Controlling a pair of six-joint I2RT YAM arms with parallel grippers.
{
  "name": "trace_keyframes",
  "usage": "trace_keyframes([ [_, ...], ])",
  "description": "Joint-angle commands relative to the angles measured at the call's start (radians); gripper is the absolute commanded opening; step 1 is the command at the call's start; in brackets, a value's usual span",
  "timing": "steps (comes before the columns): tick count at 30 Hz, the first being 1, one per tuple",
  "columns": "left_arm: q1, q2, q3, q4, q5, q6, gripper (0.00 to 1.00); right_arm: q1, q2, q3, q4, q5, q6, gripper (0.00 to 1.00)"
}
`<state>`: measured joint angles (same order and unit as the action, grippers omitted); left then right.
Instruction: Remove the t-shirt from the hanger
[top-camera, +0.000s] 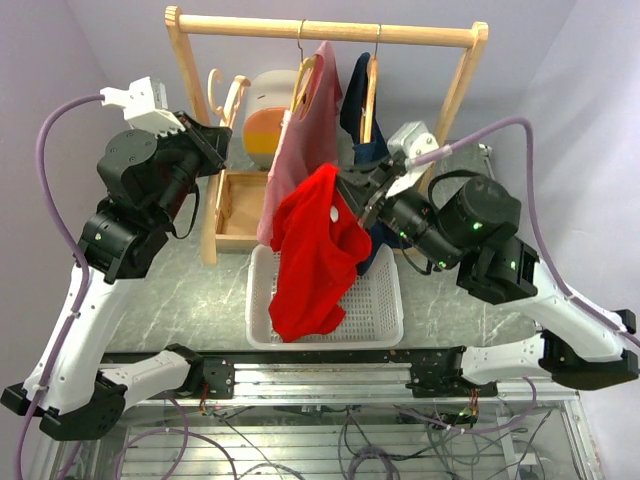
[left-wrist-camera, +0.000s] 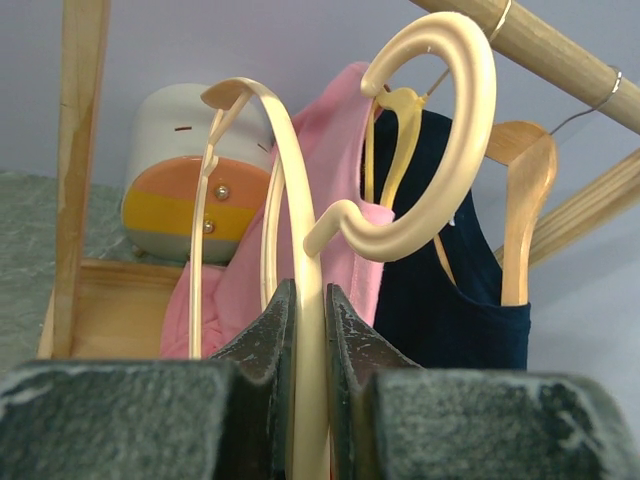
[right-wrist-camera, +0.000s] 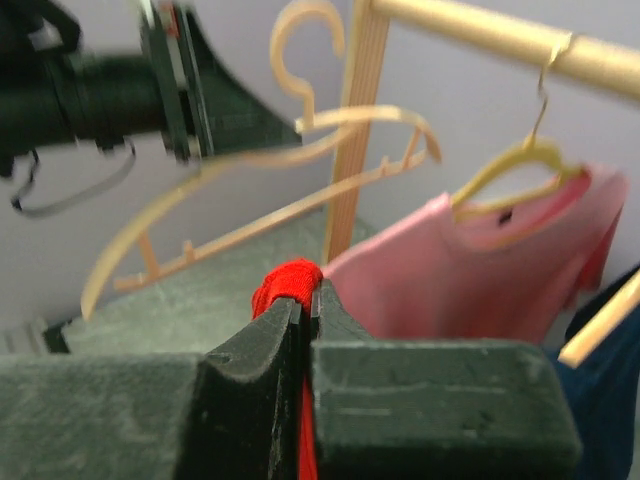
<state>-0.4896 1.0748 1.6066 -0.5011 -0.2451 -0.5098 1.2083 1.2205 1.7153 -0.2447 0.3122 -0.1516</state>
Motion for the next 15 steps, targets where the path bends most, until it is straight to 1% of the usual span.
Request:
trace_keyframes([
  [1, 0.007, -0.002, 0.057, 0.012, -0.059, 0.035, 0.07, 0.005, -0.103, -0.169, -0.034, 0.084, 0.158, 0.0],
  [4, 0.021, 0.007, 0.07, 0.006, -0.067, 0.047, 0.07, 0.004, -0.148, -0.281, -0.125, 0.127, 0.252, 0.0],
  [8, 0.075, 0.044, 0.099, 0.007, -0.008, 0.038, 0.07, 0.004, -0.149, -0.38, -0.227, 0.152, 0.369, 0.0],
  [11, 0.171, 0.072, 0.102, 0.034, 0.094, 0.002, 0.07, 0.004, -0.139, -0.434, -0.239, 0.146, 0.416, 0.01],
  [13, 0.256, 0.094, 0.101, 0.067, 0.204, -0.034, 0.07, 0.004, -0.128, -0.455, -0.228, 0.134, 0.424, 0.01],
  [15, 0.312, 0.121, 0.102, 0.096, 0.283, -0.073, 0.07, 0.004, -0.113, -0.458, -0.227, 0.125, 0.425, 0.06],
])
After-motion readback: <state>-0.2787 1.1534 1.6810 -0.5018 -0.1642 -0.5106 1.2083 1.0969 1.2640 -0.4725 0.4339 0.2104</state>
